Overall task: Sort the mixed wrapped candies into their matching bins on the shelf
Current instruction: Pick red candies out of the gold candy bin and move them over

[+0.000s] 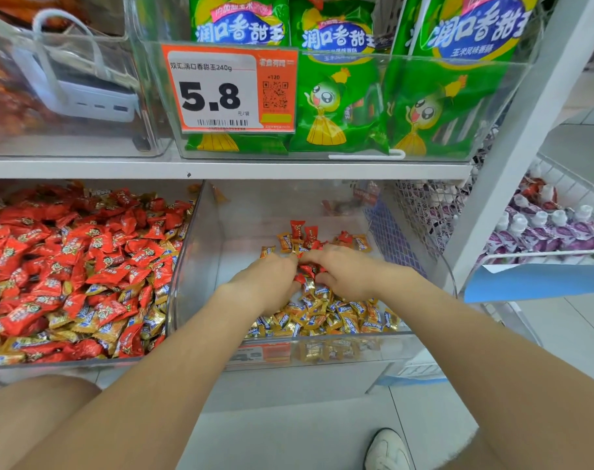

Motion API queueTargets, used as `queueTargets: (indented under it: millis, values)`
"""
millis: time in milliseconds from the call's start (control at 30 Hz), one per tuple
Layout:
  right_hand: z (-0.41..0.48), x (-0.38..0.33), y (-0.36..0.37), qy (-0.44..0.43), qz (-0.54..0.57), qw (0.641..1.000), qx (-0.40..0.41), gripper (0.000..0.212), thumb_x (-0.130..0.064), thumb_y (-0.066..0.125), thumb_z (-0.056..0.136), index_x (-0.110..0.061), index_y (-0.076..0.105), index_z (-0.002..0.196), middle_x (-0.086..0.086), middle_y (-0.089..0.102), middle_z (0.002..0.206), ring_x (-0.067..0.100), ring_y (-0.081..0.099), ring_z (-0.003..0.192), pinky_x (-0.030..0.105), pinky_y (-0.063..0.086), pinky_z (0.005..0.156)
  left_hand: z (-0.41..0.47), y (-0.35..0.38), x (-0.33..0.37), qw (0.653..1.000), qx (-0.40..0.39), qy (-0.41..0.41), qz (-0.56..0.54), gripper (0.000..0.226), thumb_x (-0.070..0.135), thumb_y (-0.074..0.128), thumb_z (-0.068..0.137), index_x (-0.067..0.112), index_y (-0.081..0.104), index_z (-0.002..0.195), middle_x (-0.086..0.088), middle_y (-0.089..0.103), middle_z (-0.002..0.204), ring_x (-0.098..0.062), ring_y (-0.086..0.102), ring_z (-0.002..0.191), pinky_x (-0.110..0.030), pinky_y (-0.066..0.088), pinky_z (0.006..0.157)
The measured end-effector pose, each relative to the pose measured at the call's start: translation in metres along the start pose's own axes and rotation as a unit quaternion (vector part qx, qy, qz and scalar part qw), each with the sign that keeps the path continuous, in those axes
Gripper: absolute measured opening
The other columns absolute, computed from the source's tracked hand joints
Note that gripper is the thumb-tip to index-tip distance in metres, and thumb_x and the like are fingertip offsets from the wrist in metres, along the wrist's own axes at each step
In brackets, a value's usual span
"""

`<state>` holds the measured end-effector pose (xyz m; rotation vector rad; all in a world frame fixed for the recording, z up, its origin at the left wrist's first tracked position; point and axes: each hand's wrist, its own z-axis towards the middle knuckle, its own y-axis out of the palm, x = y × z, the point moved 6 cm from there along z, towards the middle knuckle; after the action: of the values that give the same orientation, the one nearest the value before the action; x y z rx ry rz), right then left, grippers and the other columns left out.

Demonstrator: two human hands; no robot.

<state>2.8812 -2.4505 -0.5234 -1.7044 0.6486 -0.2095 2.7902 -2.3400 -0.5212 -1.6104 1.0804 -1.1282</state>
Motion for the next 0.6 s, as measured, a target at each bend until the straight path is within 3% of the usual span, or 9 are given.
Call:
queueTargets:
  millis: [100, 200, 333, 433, 500, 600]
  values:
    - [-0.002, -0.002, 0.001, 0.018, -0.016, 0.999, -0.037, 0.048, -0.026, 0.055, 0.109, -0.029, 0.042, 0.155, 0.011, 0.051, 0.138, 0.032, 0.055, 0.125, 0.049, 0.049, 0.102, -0.005, -0.009, -0.007, 0.995, 0.075, -0.056, -0.041, 0.026, 0.028, 0.053, 0.109, 0.006, 0.050, 0.122, -0.016, 0.060, 0.107, -0.036, 0.056, 0.088, -0.041, 0.044, 0.068]
    - [-0.001, -0.006, 0.001, 0.032, -0.045, 0.997, -0.054, 0.043, -0.025, 0.055, 0.109, -0.022, 0.044, 0.150, 0.010, 0.057, 0.135, 0.032, 0.058, 0.120, 0.049, 0.052, 0.098, -0.011, -0.016, -0.012, 0.985, 0.124, -0.100, -0.070, 0.021, 0.024, 0.056, 0.107, 0.008, 0.053, 0.120, -0.016, 0.061, 0.107, -0.041, 0.063, 0.097, -0.042, 0.043, 0.067]
    - [-0.003, -0.007, -0.006, 0.059, -0.067, 0.995, -0.055, 0.024, -0.023, 0.055, 0.103, -0.012, 0.053, 0.124, 0.005, 0.061, 0.096, 0.030, 0.061, 0.088, 0.043, 0.054, 0.073, -0.019, -0.024, -0.010, 0.977, 0.149, -0.084, -0.129, 0.022, 0.030, 0.056, 0.107, 0.009, 0.055, 0.111, -0.012, 0.063, 0.095, -0.036, 0.059, 0.083, -0.040, 0.043, 0.065]
    - [-0.011, -0.008, -0.029, 0.065, 0.033, 0.997, 0.019, 0.017, -0.025, 0.056, 0.098, -0.016, 0.061, 0.112, 0.004, 0.067, 0.089, 0.026, 0.064, 0.080, 0.042, 0.056, 0.075, -0.035, -0.044, 0.002, 0.969, 0.183, -0.048, -0.157, 0.022, 0.034, 0.058, 0.105, 0.013, 0.054, 0.107, -0.005, 0.059, 0.086, -0.035, 0.061, 0.084, -0.043, 0.049, 0.069]
    - [-0.021, -0.016, -0.047, 0.070, 0.127, 0.985, 0.093, 0.013, -0.026, 0.057, 0.096, -0.021, 0.067, 0.104, -0.003, 0.067, 0.077, 0.017, 0.060, 0.068, 0.035, 0.050, 0.067, -0.053, -0.063, 0.010, 0.962, 0.217, -0.024, -0.166, 0.023, 0.038, 0.060, 0.104, 0.016, 0.052, 0.104, -0.004, 0.062, 0.088, -0.033, 0.060, 0.084, -0.042, 0.048, 0.069]
    - [-0.037, -0.043, -0.059, 0.075, 0.335, 0.928, 0.146, 0.015, -0.024, 0.057, 0.097, -0.020, 0.072, 0.096, -0.004, 0.061, 0.061, 0.013, 0.054, 0.050, 0.029, 0.046, 0.050, -0.088, -0.090, 0.012, 0.948, 0.276, 0.003, -0.161, 0.024, 0.043, 0.061, 0.102, 0.022, 0.051, 0.104, 0.002, 0.061, 0.091, -0.029, 0.058, 0.088, -0.042, 0.046, 0.073]
